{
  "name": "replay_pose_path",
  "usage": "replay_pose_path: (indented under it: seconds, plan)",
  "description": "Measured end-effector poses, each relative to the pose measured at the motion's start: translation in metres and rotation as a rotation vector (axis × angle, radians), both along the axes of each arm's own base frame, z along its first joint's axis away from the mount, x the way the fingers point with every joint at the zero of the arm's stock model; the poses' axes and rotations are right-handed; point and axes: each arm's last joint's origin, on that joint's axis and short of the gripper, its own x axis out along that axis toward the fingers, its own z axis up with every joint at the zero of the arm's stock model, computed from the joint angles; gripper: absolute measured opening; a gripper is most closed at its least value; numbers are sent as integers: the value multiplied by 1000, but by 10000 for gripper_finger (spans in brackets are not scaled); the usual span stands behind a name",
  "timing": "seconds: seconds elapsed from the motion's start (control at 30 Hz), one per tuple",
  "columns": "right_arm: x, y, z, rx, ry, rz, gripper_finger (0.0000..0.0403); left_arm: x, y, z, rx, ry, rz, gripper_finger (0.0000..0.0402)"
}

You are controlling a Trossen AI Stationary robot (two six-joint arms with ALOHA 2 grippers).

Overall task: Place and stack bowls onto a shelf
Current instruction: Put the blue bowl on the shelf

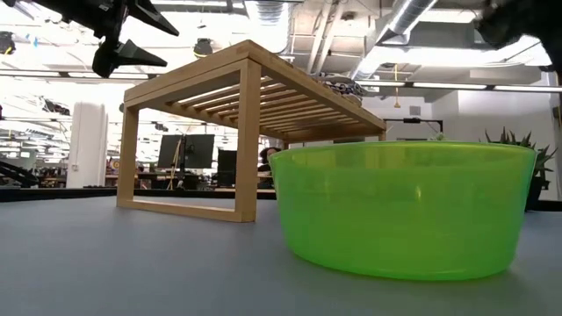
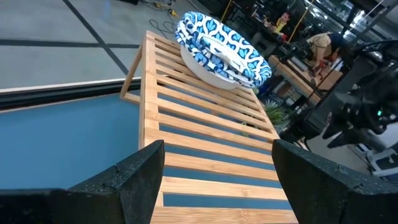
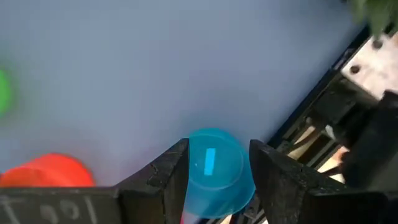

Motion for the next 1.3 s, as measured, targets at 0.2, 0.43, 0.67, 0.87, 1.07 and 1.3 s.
replay_pose_path:
  seconds: [0.2, 0.43, 0.67, 0.87, 1.07, 1.3]
  plan:
    - [8, 29, -34, 11, 21, -37, 192, 0, 0, -1, -28, -8, 6, 281]
    - [20, 57, -65, 14, 53, -73, 192, 0, 0, -2, -30, 0, 8, 281]
    - [24, 78, -86, 5, 178, -78, 192, -1, 0, -2, -29, 7, 11, 281]
    - [32, 94, -102, 30, 177, -61, 192, -1, 0, -2, -30, 7, 11, 281]
    - [38, 100, -117, 26, 232, -63, 192, -1, 0, -2, -27, 9, 10, 281]
    - [42, 106, -136, 39, 320, 0, 155, -1, 0, -2, -28, 10, 10, 281]
